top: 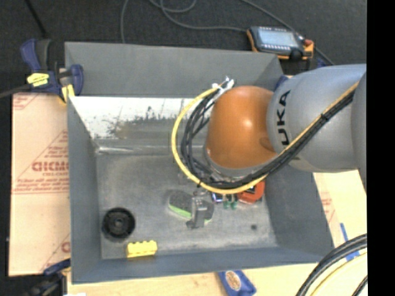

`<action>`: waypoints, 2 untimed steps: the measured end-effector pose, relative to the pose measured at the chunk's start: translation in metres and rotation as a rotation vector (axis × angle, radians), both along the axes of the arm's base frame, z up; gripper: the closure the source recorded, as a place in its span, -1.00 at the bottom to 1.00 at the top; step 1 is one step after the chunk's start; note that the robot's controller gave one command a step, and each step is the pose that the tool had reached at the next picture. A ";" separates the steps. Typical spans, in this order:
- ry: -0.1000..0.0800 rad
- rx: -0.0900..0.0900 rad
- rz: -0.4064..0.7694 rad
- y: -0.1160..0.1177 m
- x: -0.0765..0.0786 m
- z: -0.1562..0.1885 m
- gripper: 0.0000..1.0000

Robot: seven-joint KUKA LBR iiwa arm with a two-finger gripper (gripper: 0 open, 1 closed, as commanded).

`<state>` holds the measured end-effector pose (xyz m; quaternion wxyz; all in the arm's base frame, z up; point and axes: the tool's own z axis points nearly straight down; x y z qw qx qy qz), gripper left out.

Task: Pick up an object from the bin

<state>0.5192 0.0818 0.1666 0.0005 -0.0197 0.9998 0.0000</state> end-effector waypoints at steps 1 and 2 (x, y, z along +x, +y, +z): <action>-0.008 0.002 -0.118 -0.018 0.026 -0.035 -1.00; -0.003 0.000 -0.148 -0.028 0.006 -0.064 -1.00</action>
Offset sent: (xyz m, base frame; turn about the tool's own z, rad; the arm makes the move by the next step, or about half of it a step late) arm -0.0195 -0.0347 -0.0814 0.0950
